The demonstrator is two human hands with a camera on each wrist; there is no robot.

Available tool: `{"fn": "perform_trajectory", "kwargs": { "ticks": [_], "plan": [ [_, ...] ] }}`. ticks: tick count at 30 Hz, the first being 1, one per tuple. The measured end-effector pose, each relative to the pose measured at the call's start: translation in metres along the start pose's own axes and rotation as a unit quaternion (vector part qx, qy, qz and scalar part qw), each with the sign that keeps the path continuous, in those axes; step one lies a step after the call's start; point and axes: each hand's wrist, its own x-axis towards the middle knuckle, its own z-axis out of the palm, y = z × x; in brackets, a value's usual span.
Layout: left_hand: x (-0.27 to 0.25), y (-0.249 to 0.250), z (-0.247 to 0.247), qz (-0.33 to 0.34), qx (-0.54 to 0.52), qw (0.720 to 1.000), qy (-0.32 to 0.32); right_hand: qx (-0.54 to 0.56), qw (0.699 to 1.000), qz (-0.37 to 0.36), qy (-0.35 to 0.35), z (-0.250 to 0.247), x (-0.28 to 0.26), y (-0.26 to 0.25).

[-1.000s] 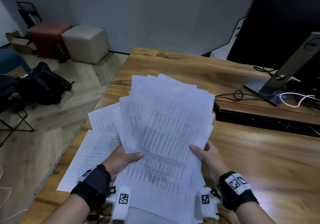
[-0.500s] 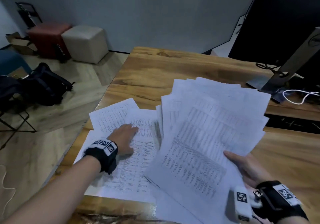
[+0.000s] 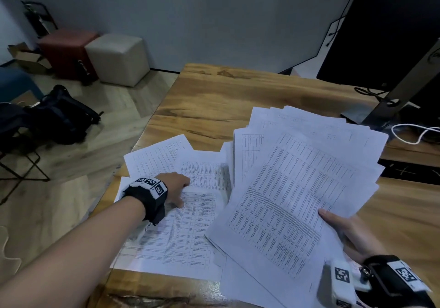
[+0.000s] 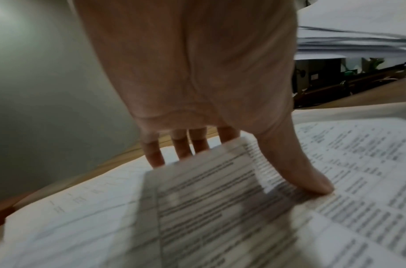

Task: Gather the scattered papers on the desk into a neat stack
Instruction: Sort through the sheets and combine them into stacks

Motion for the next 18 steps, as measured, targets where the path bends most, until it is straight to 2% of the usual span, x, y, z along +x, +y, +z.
{"fn": "perform_trajectory", "kwargs": {
  "ticks": [3,5,6,8,10,13,14,15,17,18],
  "plan": [
    [-0.017,-0.011,-0.018,0.020,-0.090,0.996,-0.015,0.001,1.000,-0.005,0.006,-0.009,-0.001,-0.003],
    [-0.033,-0.029,-0.029,0.010,-0.201,0.979,-0.027,0.000,1.000,-0.009,0.009,-0.015,-0.002,-0.008],
    [-0.043,-0.038,-0.031,0.000,-0.283,0.959,-0.026,0.006,1.000,-0.010,0.015,-0.018,-0.003,-0.010],
    [-0.054,-0.050,-0.029,-0.018,-0.444,0.896,0.005,0.025,0.999,-0.012,0.018,-0.021,-0.005,-0.014],
    [-0.057,-0.044,-0.020,-0.062,-0.515,0.852,0.067,0.033,0.999,-0.018,0.018,-0.022,-0.005,-0.018],
    [-0.046,-0.017,0.003,-0.132,-0.567,0.799,0.151,0.039,0.999,-0.027,0.009,-0.021,-0.005,-0.019],
    [-0.039,-0.005,0.010,-0.156,-0.559,0.799,0.161,0.039,0.999,-0.029,0.010,-0.021,-0.004,-0.018],
    [-0.031,0.004,0.017,-0.188,-0.524,0.814,0.163,0.041,0.999,-0.029,0.008,-0.021,-0.003,-0.017],
    [-0.017,0.026,0.025,-0.263,-0.399,0.866,0.148,0.036,0.999,-0.021,0.013,-0.019,-0.002,-0.014],
    [-0.014,0.037,0.026,-0.294,-0.354,0.877,0.140,0.032,0.999,-0.018,0.014,-0.019,-0.002,-0.012]
  ]
}}
